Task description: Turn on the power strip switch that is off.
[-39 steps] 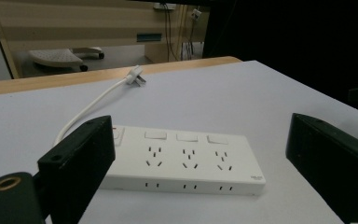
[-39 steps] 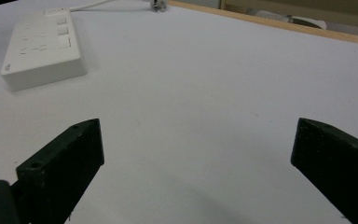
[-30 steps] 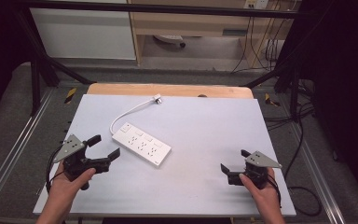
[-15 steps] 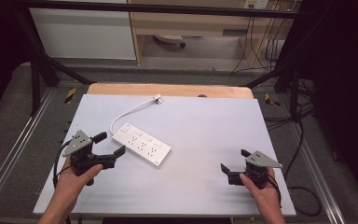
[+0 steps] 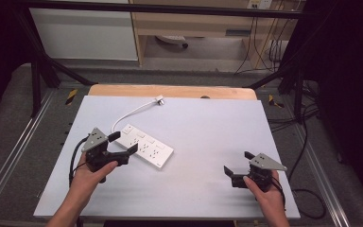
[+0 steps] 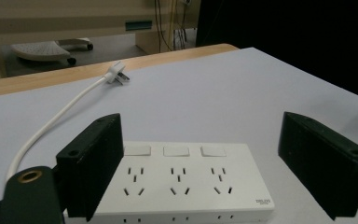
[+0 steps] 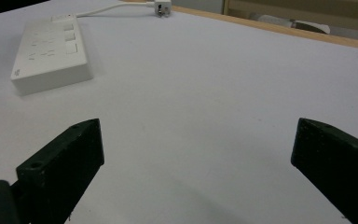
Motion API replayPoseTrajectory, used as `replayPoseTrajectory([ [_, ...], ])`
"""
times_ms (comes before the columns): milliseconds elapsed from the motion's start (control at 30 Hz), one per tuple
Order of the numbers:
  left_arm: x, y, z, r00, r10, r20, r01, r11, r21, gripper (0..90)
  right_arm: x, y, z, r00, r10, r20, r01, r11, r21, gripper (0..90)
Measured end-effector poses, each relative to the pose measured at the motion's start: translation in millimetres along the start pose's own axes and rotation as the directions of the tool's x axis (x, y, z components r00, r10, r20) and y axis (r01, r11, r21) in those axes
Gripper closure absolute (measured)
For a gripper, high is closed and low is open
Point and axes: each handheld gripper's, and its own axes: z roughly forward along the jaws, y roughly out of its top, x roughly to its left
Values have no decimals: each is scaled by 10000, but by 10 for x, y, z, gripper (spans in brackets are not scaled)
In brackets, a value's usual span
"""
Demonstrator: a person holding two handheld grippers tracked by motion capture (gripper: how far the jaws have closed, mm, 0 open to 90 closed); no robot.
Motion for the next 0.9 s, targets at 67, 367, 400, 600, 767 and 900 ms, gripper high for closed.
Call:
replayPoseTrajectory([
  [67,-5,1,50,10000,-10,33,10,10000,64,131,-8,-3,-2,10000,51,0,-51,10000,22,27],
  [367,-43,-9,245,9998,164,98,-168,9991,381,145,-17,-1,-15,10000,51,-34,-51,10000,-35,28],
  [400,-48,-14,267,9998,174,110,-178,9989,424,149,-19,-1,-16,10000,60,-33,-60,10000,-40,28],
  [600,-57,-32,373,9999,111,78,-115,9985,540,158,-30,-2,-25,9999,123,-28,-123,9999,-58,28],
  [767,-61,-46,442,9999,116,116,-124,9975,693,172,-35,-3,-27,9998,175,-28,-175,9998,-67,28],
  [900,-64,-50,475,9999,103,101,-110,9970,760,215,-38,-3,-31,9999,105,-27,-105,9999,-83,28],
])
